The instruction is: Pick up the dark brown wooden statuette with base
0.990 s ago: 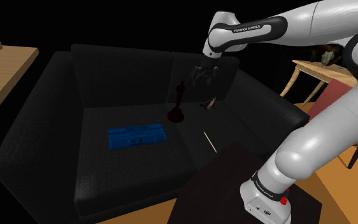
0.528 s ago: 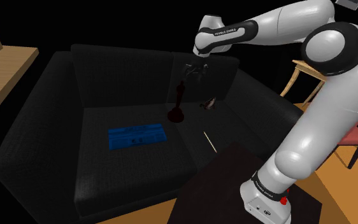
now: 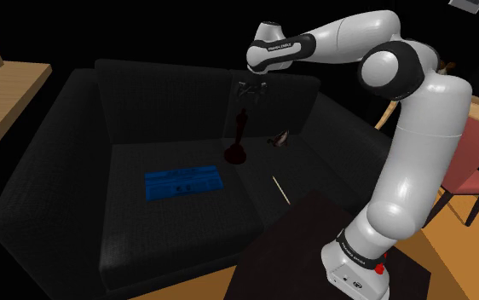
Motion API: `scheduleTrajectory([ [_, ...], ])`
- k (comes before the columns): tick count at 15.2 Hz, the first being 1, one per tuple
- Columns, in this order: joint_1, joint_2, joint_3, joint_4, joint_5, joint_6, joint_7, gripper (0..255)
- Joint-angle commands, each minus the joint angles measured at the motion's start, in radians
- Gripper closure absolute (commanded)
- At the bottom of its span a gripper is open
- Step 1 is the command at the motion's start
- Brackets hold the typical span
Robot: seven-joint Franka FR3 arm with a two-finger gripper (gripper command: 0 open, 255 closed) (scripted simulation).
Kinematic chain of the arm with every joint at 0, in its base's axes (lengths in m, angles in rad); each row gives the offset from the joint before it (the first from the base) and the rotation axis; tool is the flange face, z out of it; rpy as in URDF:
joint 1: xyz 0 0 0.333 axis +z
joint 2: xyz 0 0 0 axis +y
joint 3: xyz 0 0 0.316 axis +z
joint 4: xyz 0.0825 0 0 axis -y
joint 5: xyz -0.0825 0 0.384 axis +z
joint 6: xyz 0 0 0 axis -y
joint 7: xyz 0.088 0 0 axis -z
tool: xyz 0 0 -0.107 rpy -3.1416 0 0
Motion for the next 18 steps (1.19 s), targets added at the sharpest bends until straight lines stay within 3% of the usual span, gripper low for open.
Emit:
scheduleTrajectory([
  [1, -0.001, 0.023, 0.000, 0.007, 0.001, 0.020, 0.002, 0],
  [8, -0.002, 0.048, 0.001, -0.034, 0.002, 0.085, 0.004, 0],
  [9, -0.001, 0.049, 0.001, -0.032, 0.002, 0.084, 0.004, 255],
  [18, -0.002, 0.048, 0.001, -0.034, 0.002, 0.085, 0.004, 255],
])
